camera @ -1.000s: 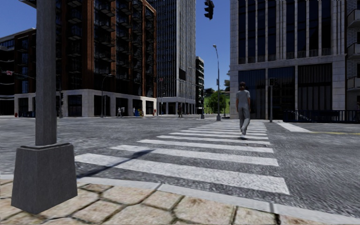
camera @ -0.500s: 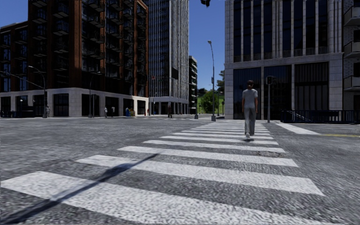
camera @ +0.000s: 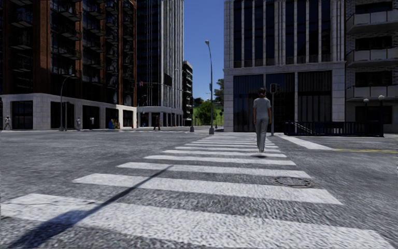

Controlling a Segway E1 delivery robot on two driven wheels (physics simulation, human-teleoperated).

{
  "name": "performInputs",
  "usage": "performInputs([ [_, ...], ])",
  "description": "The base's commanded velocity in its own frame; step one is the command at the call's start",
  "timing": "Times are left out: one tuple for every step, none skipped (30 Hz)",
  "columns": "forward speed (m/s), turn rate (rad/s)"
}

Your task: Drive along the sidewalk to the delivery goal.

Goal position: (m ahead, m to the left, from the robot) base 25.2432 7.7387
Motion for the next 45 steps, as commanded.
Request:
performInputs([
  [1.69,-0.39],
  [1.69,-0.38],
  [1.69,-0.38],
  [1.68,-0.28],
  [1.67,-0.16],
  [1.67,0.00],
  [1.67,0.00],
  [1.67,0.00],
  [1.67,0.00],
  [1.66,0.00],
  [1.66,0.00],
  [1.66,0.00],
  [1.66,0.00],
  [1.66,0.00],
  [1.66,0.00],
  [1.66,0.00],
  [1.66,0.00],
  [1.66,0.00],
  [1.66,0.00],
  [1.66,0.00],
  [1.66,0.00],
  [1.65,0.00],
  [1.65,0.00],
  [1.65,0.00],
  [1.65,0.00],
  [1.64,0.00],
  [1.64,0.00],
  [1.64,0.00],
  [1.64,0.00],
  [1.64,0.00],
  [1.64,0.00],
  [1.64,0.00],
  [1.64,0.00],
  [1.64,0.00],
  [1.64,0.00],
  [1.64,0.00],
  [1.64,0.00],
  [1.64,0.00],
  [1.64,0.00],
  [1.64,0.00],
  [1.64,0.00],
  [1.64,0.00],
  [1.64,0.00],
  [1.64,0.00],
  [1.64,0.00],
])
